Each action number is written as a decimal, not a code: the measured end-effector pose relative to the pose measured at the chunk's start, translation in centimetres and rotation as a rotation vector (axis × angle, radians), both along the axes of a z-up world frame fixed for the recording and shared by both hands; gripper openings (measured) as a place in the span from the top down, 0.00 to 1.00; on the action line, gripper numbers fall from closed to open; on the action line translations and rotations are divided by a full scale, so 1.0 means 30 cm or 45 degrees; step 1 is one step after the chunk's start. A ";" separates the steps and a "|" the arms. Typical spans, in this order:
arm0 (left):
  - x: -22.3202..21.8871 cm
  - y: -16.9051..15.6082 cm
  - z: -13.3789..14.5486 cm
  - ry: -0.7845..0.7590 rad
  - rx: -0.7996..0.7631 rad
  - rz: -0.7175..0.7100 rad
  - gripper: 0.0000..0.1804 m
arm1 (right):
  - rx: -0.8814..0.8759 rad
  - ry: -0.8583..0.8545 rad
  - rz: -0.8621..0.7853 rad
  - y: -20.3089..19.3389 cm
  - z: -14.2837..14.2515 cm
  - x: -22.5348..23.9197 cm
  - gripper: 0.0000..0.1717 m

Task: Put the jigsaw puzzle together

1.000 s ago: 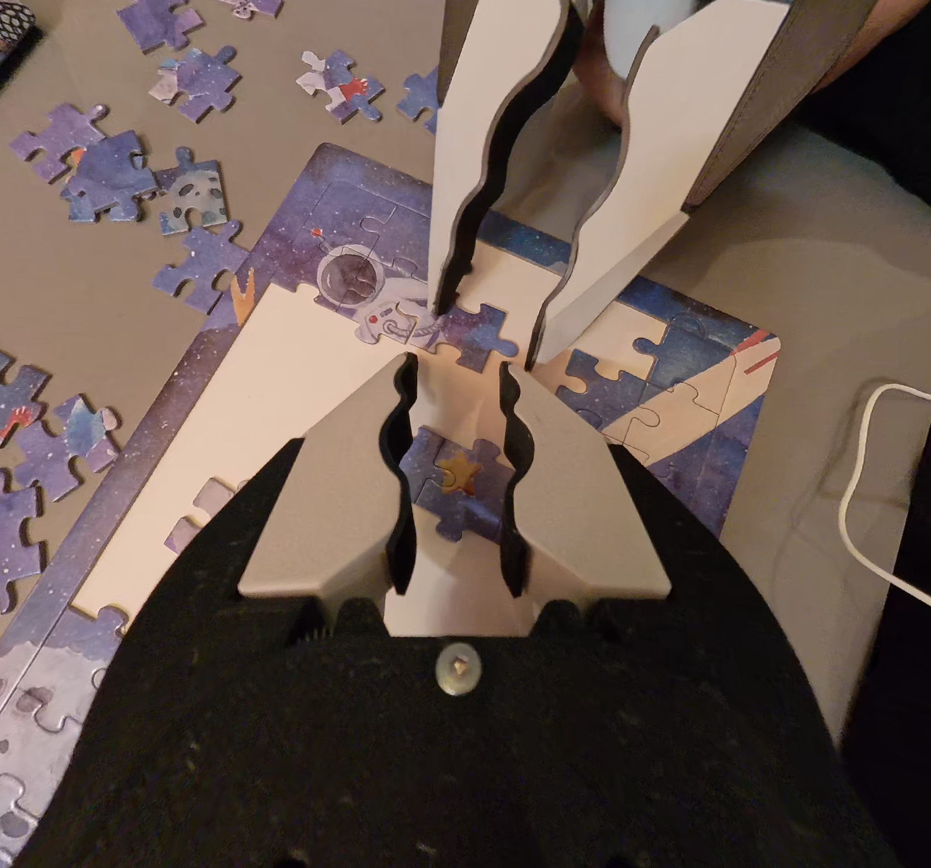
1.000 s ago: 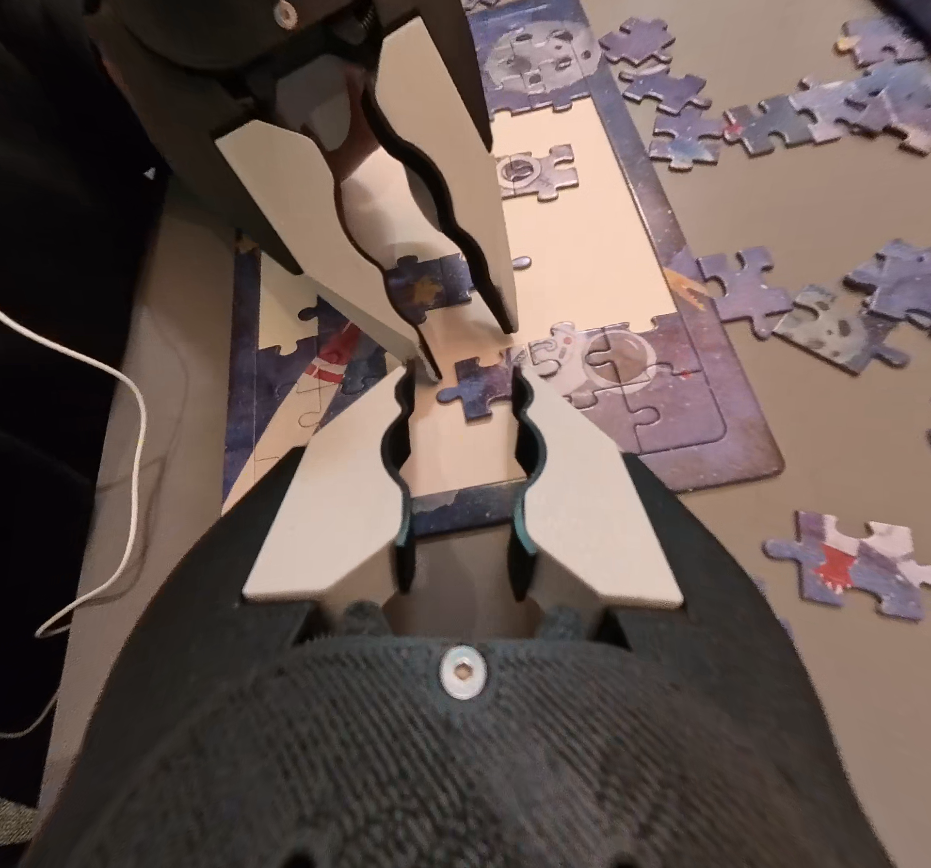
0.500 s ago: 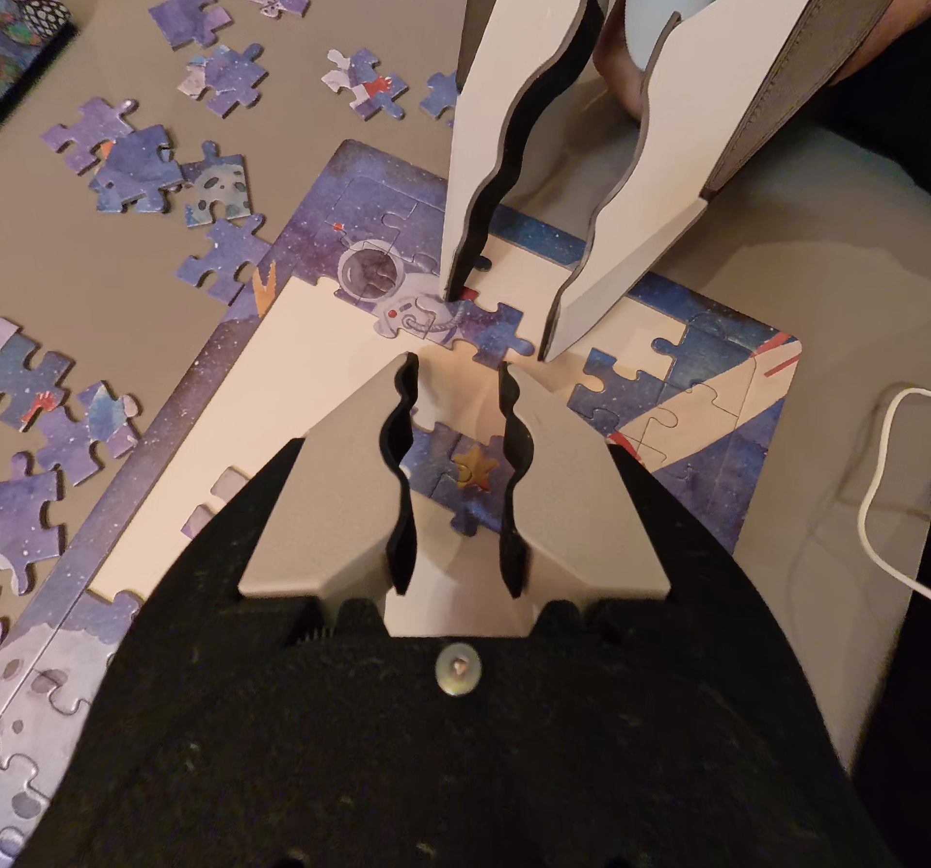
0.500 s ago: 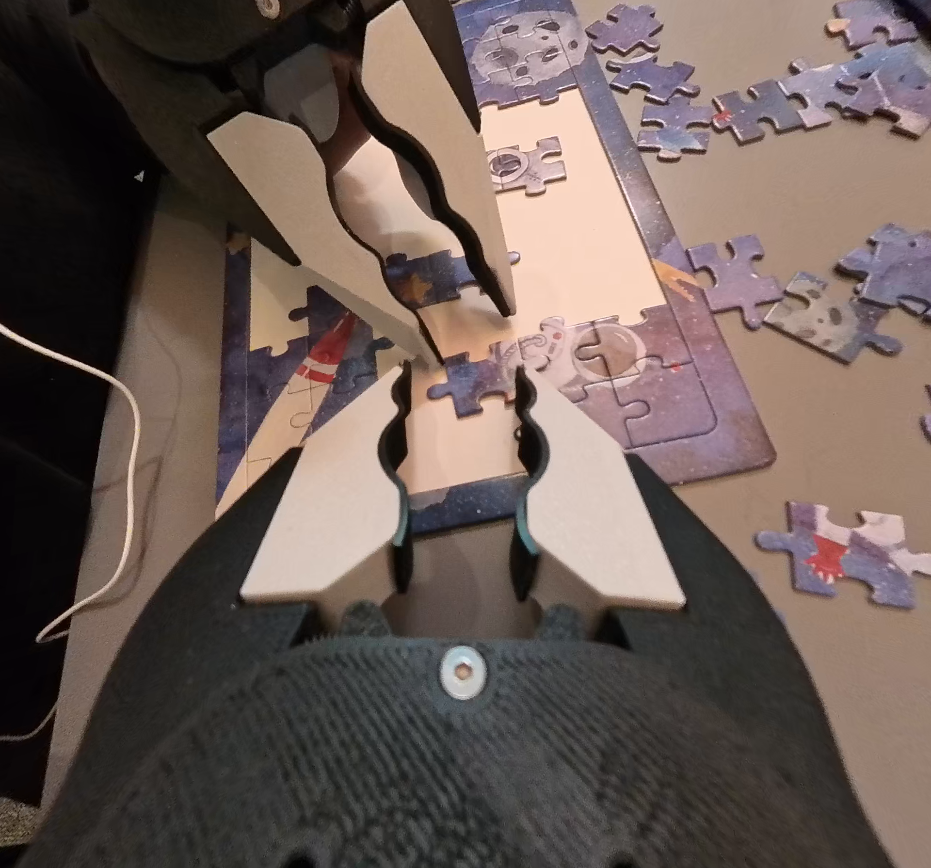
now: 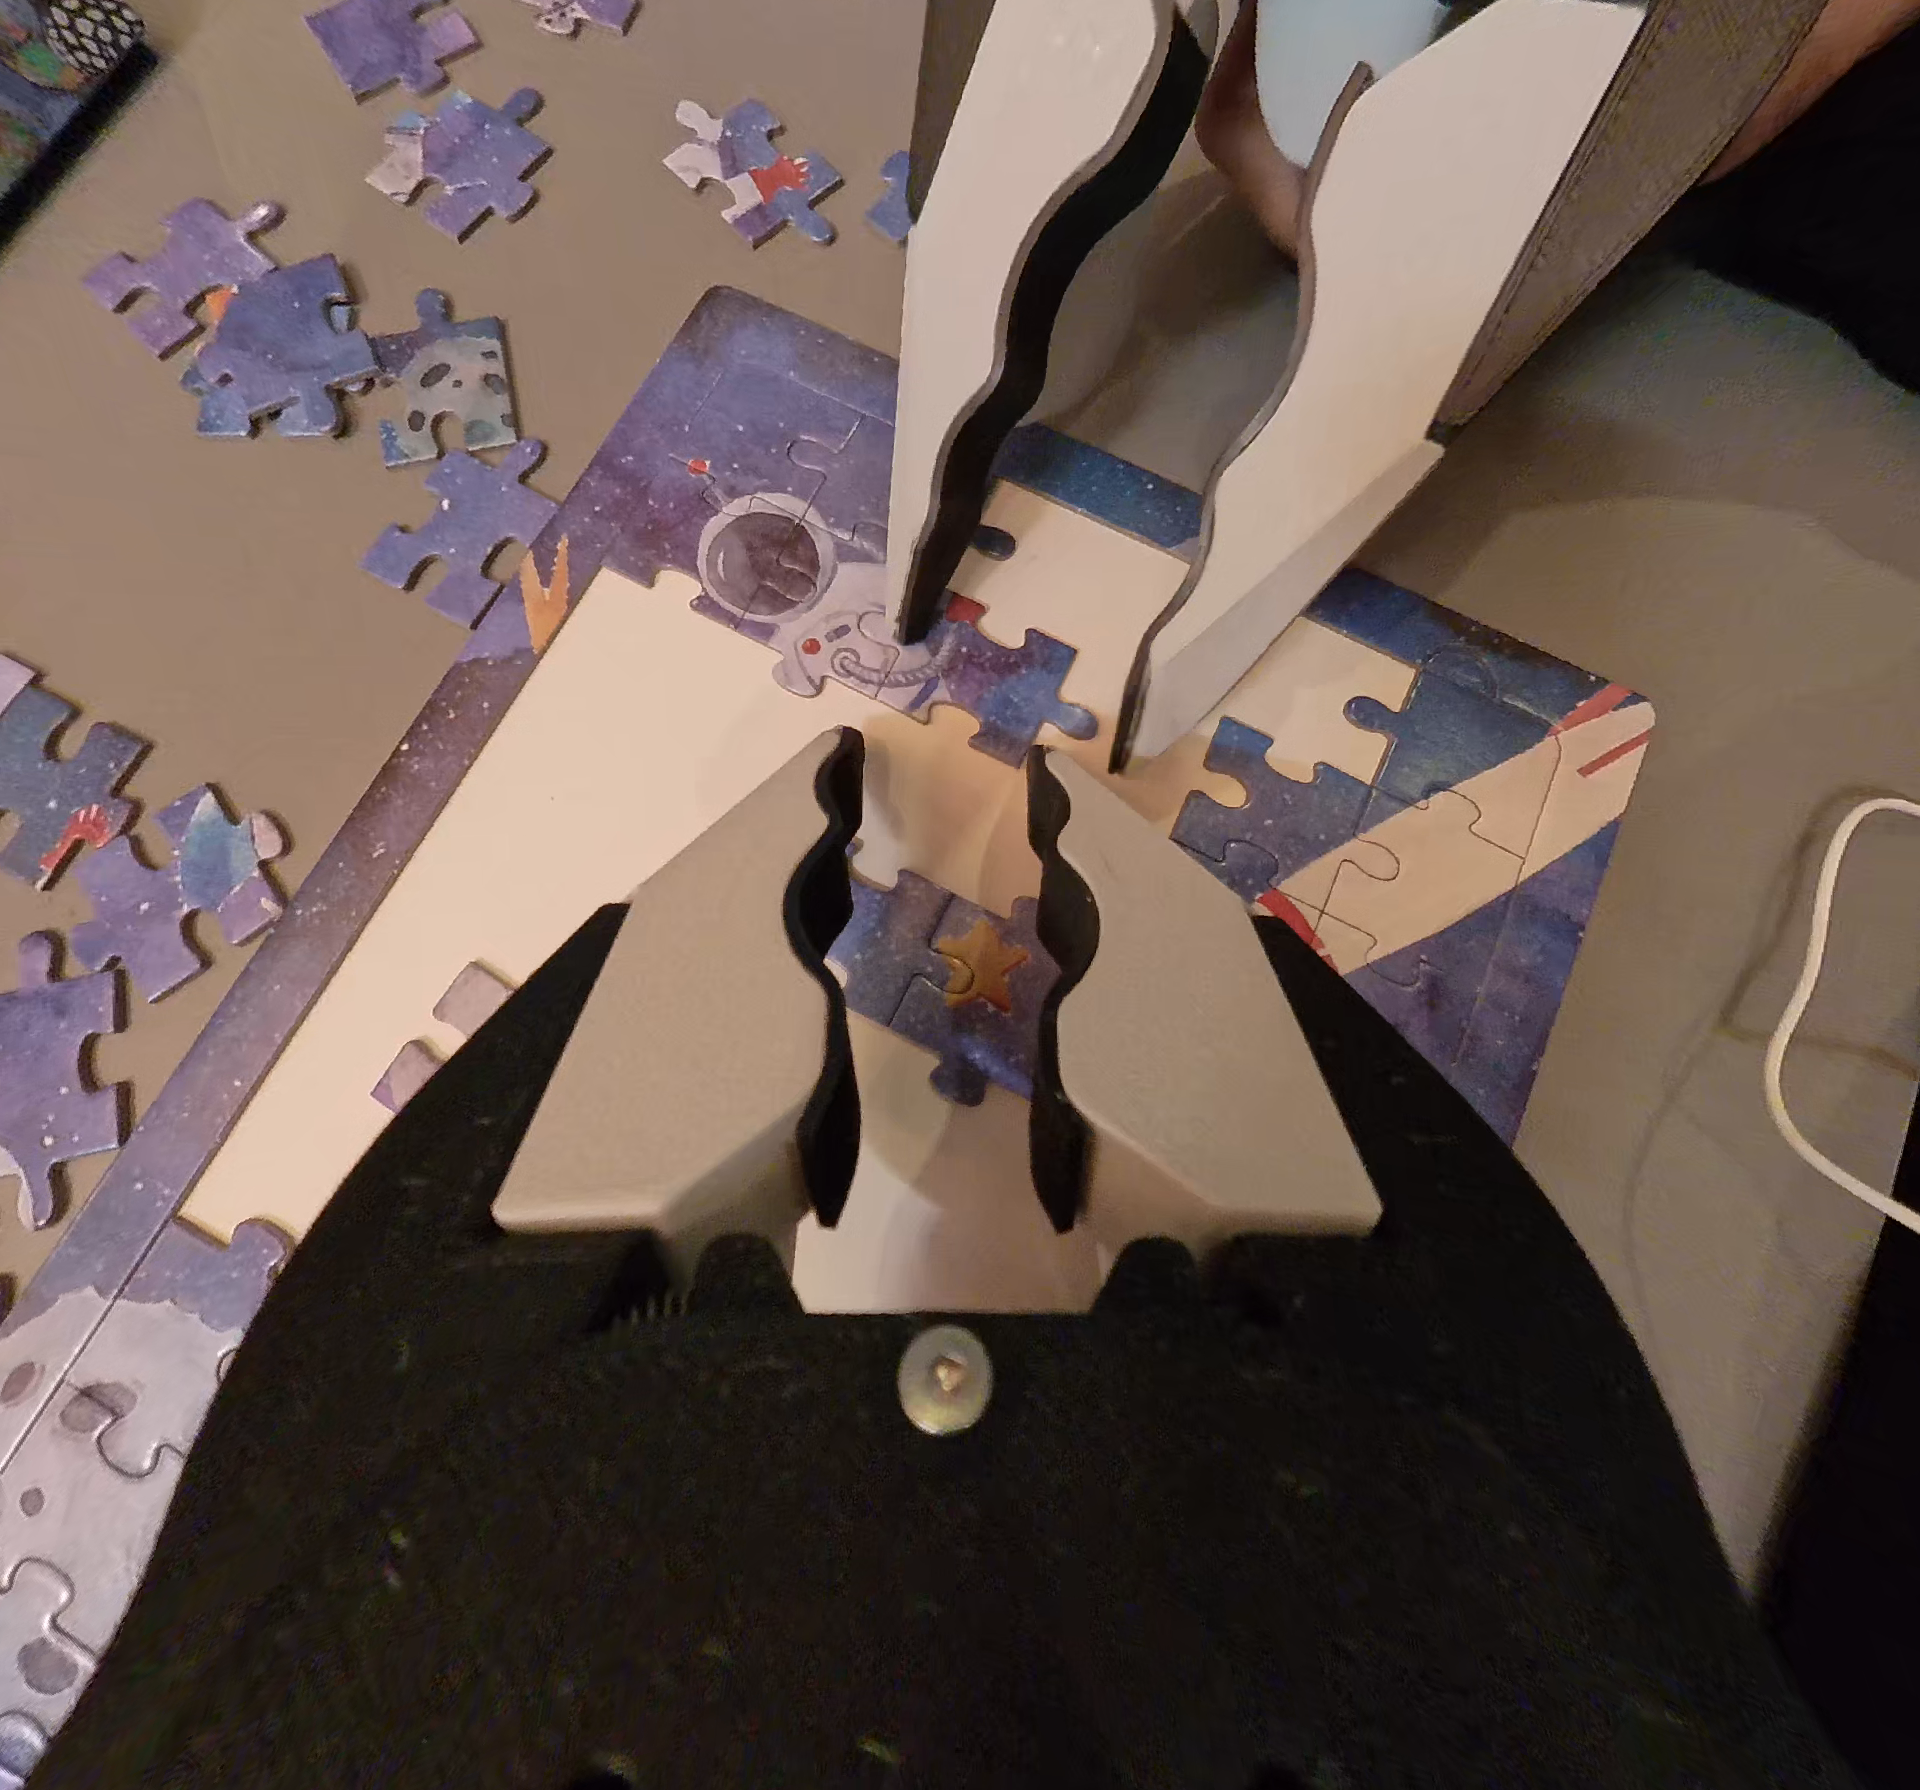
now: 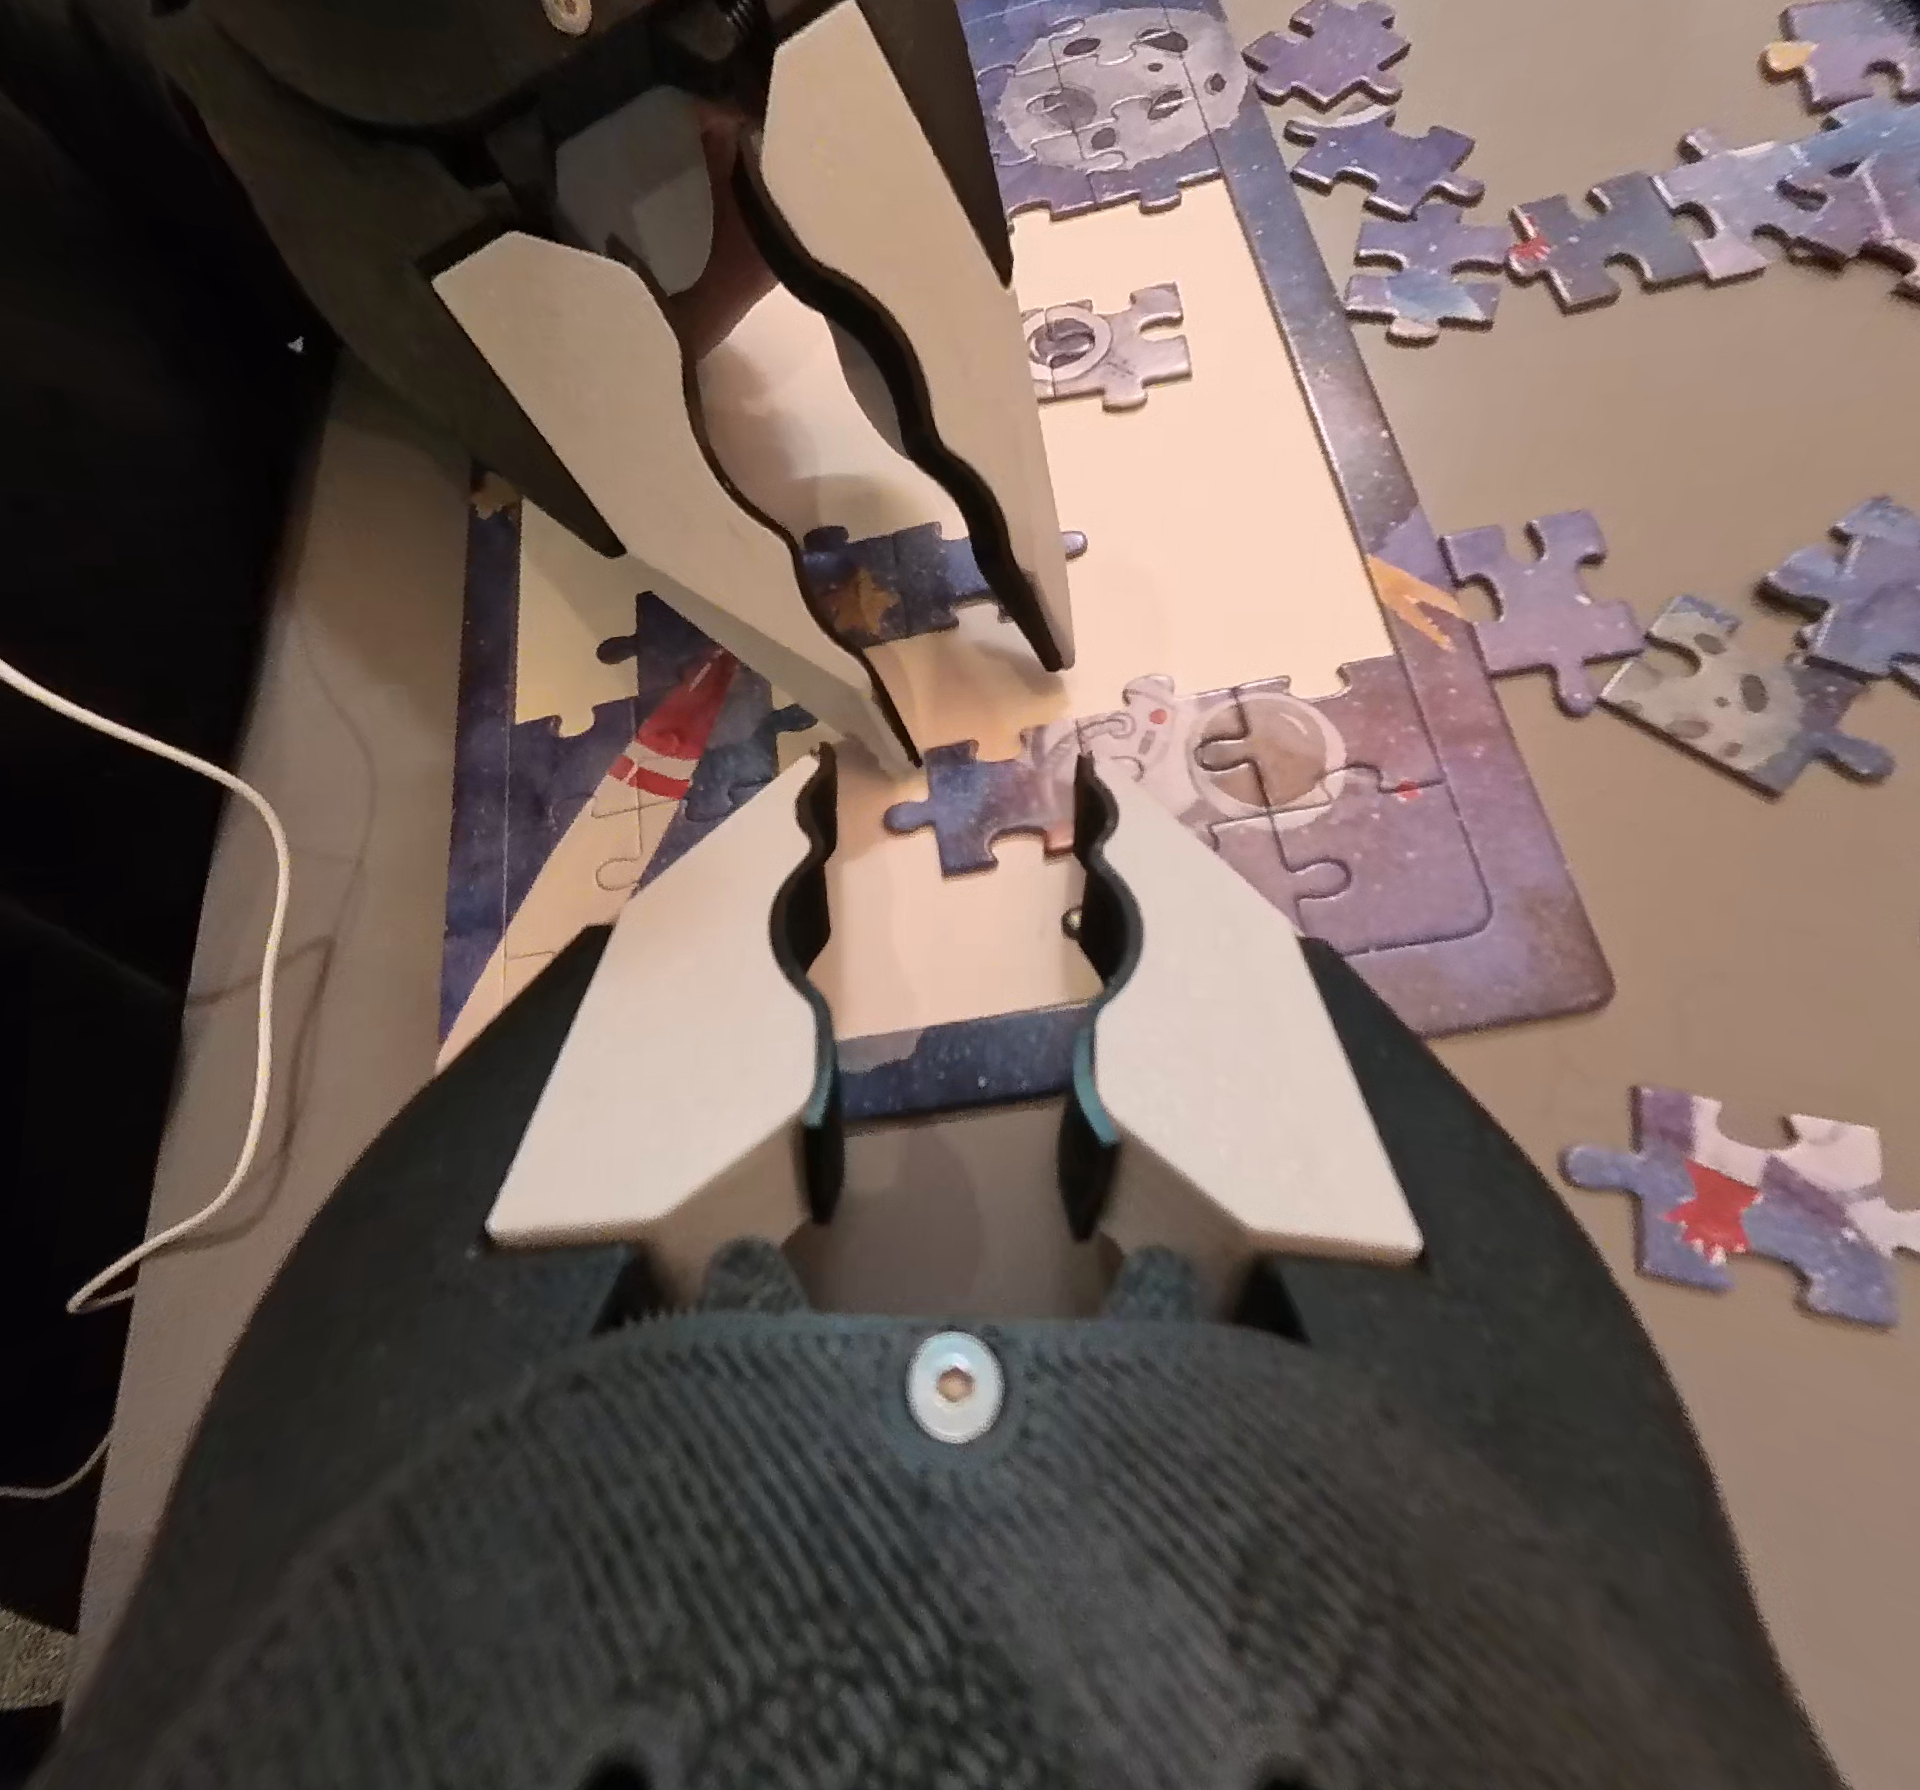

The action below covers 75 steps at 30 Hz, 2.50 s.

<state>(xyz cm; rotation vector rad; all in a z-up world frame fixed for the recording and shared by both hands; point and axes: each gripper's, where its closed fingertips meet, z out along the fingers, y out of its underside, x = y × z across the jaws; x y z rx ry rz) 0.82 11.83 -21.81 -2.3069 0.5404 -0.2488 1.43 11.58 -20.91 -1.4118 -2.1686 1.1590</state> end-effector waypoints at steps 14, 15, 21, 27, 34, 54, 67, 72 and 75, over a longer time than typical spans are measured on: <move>-0.008 -0.004 0.018 -0.026 0.018 0.004 0.83 | -0.089 0.172 -0.073 0.058 0.121 0.021 0.78; -0.009 -0.003 0.020 -0.040 0.019 0.006 0.83 | -0.092 0.177 -0.092 0.069 0.123 0.028 0.79; -0.066 0.016 0.051 -0.063 0.055 0.056 0.83 | 0.030 0.144 -0.124 0.076 0.061 0.026 0.80; -0.272 0.061 0.108 0.026 0.161 0.182 0.84 | -0.024 0.399 -0.340 0.220 0.155 0.013 0.82; -0.614 0.119 0.189 0.073 0.308 0.373 0.88 | 0.005 0.679 -0.700 0.419 0.262 0.103 0.85; -0.740 0.013 0.288 -0.555 0.514 0.521 0.90 | 0.045 0.620 -0.786 0.458 0.239 0.097 0.84; -0.750 0.005 0.318 -0.521 0.580 0.534 0.91 | 0.075 0.599 -0.767 0.449 0.229 0.091 0.85; -0.753 0.007 0.313 -0.503 0.577 0.539 0.91 | 0.052 0.628 -0.774 0.453 0.242 0.097 0.85; -0.755 0.006 0.312 -0.483 0.580 0.541 0.91 | 0.049 0.623 -0.770 0.452 0.241 0.097 0.85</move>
